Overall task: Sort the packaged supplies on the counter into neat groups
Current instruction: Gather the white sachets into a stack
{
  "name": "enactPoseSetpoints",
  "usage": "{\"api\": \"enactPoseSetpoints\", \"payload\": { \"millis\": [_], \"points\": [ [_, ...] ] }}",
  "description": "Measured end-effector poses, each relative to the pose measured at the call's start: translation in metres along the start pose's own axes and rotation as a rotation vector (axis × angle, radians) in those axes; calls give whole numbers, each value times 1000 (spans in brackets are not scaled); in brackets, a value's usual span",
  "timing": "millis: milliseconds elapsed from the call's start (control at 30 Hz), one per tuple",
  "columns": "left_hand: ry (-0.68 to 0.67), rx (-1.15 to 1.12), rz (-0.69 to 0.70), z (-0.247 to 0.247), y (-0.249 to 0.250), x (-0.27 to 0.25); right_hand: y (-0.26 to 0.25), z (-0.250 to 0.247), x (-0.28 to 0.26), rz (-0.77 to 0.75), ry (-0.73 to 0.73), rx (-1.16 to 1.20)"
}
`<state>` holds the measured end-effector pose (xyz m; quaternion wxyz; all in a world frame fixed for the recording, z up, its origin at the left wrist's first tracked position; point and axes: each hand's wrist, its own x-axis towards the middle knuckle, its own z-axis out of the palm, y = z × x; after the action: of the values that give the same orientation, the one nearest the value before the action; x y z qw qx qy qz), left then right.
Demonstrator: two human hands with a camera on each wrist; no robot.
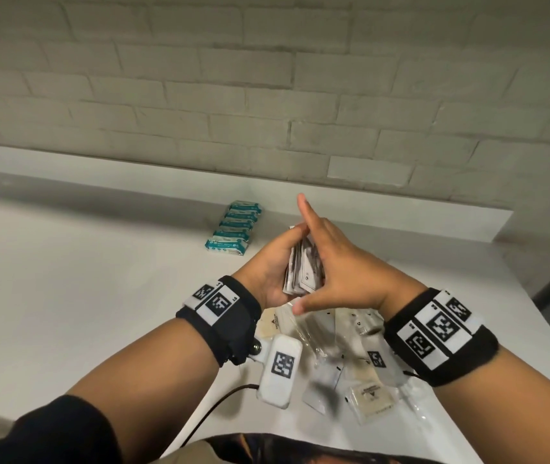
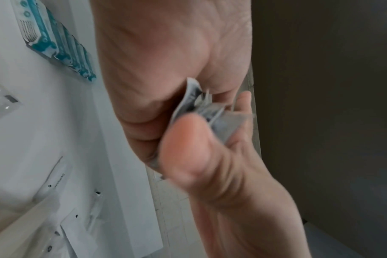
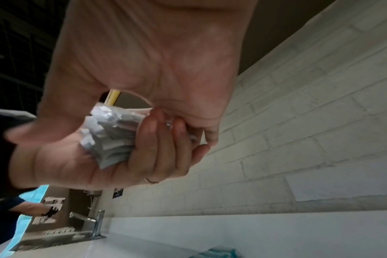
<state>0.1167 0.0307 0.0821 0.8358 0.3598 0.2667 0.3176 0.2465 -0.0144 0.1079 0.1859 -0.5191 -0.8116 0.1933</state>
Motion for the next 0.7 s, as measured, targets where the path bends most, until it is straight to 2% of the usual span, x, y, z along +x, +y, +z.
{"api": "enactPoseSetpoints", "payload": {
  "millis": [133,433,567,633,700],
  "points": [
    [5,4,-9,2,1,-3,-3,7,2,-1,21,-145],
    [27,-22,-16,-5,6,-1,-5,4,3,-21,84,-51],
    [95,-95,19,-16,7,1,-3,2,1,48,126,183],
    [168,-161,81,-24,4,6,1,4,5,177,134,376],
    [218,-210,157,-28,-2,12,5,12,9,329,36,552]
  ]
}}
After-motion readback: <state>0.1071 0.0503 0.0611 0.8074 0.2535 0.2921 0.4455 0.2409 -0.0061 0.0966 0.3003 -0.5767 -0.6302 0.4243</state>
